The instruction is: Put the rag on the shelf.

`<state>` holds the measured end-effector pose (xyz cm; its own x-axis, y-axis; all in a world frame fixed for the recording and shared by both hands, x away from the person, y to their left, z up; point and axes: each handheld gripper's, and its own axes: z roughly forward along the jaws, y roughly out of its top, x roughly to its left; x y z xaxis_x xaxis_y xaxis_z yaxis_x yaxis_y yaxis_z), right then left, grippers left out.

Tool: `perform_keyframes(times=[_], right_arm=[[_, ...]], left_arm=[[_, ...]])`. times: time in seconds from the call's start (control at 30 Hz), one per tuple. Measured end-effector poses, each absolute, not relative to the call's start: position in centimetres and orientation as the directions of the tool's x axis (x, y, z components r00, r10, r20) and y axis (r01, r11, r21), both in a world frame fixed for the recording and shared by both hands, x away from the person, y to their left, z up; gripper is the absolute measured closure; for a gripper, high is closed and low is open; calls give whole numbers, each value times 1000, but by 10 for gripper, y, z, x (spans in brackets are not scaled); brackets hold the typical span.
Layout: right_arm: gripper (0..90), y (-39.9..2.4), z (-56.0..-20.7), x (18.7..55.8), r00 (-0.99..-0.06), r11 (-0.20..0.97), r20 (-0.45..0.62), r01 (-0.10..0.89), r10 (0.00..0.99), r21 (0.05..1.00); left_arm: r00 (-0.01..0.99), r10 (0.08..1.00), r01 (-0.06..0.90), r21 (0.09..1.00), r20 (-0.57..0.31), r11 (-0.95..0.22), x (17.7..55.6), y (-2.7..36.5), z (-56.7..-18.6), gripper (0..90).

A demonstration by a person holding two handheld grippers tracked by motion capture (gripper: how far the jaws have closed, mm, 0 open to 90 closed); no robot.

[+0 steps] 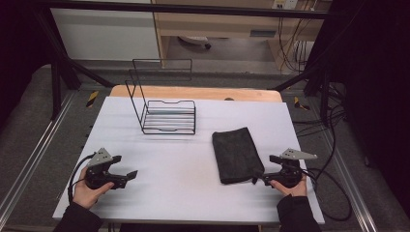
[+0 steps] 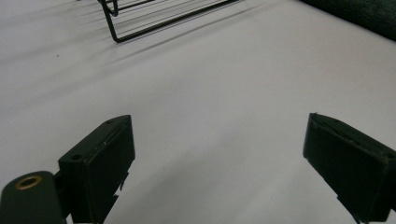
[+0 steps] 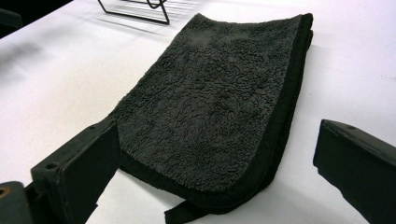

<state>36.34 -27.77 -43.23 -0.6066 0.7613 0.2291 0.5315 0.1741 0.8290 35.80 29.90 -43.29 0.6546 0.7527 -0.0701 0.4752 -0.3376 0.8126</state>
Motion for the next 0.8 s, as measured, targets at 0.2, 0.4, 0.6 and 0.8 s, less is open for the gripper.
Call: perform_keyframes(times=[0.2, 0.4, 0.6, 0.8], right_arm=[[16, -278, -431, 363, -604, 170, 232, 532, 763, 829], [18, -270, -427, 362, -607, 187, 220, 534, 764, 825], [22, -256, -425, 361, -625, 216, 204, 529, 754, 821], [40, -240, -422, 359, -640, 242, 190, 523, 745, 817]], left_arm=[[655, 752, 477, 813, -74, -335, 358, 299, -433, 89], [654, 753, 479, 811, -75, -336, 357, 300, -434, 83], [647, 759, 481, 814, -80, -324, 357, 301, -433, 79], [644, 761, 483, 813, -78, -325, 357, 301, -433, 70]])
